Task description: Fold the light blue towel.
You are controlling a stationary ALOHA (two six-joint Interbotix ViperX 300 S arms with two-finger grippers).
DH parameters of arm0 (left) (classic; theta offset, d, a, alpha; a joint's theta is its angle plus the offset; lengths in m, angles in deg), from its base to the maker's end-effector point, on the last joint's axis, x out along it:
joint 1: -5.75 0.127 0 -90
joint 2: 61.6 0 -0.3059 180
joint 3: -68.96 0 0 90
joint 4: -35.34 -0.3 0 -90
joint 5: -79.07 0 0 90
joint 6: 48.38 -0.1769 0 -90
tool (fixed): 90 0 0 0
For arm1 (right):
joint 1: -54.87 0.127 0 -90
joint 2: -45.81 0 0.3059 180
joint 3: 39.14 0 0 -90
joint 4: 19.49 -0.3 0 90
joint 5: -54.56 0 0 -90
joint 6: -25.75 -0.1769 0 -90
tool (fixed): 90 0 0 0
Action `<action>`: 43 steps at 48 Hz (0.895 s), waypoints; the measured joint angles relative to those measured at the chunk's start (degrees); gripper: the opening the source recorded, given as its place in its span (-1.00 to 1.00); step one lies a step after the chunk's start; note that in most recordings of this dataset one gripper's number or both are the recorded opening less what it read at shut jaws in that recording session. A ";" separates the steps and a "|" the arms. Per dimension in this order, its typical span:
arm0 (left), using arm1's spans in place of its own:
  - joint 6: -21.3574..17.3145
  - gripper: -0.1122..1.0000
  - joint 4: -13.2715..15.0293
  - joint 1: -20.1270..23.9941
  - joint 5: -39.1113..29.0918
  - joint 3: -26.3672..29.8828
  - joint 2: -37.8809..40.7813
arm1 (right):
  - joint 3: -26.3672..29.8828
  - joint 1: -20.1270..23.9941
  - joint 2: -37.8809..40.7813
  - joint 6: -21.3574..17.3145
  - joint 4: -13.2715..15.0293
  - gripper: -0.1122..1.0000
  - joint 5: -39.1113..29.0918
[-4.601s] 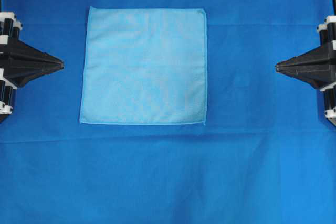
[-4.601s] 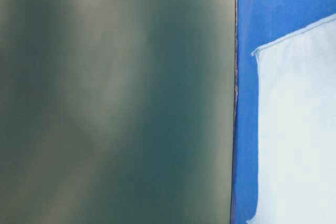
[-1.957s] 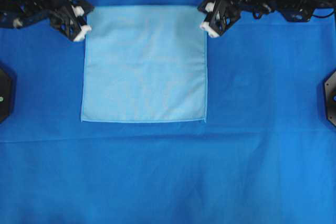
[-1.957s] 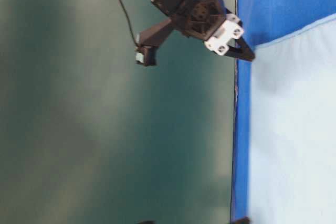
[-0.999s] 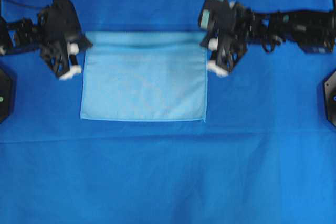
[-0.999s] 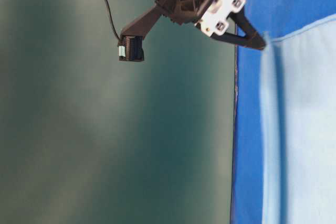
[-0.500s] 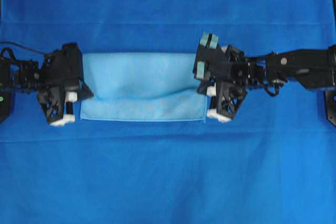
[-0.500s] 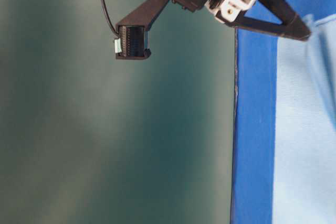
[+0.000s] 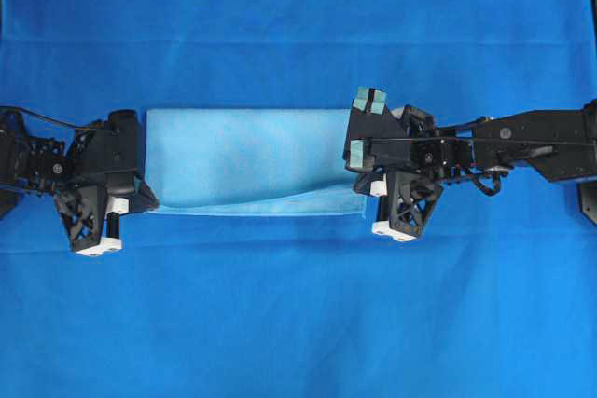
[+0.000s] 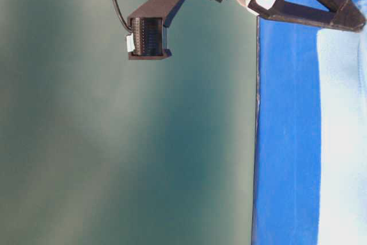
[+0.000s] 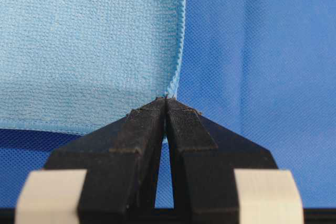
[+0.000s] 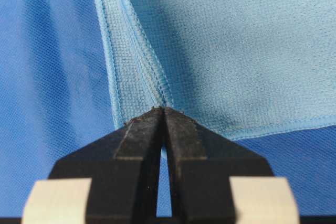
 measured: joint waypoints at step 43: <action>-14.24 0.49 0.00 10.20 1.05 0.53 -8.35 | 0.97 -5.10 -3.87 0.79 5.45 0.28 0.79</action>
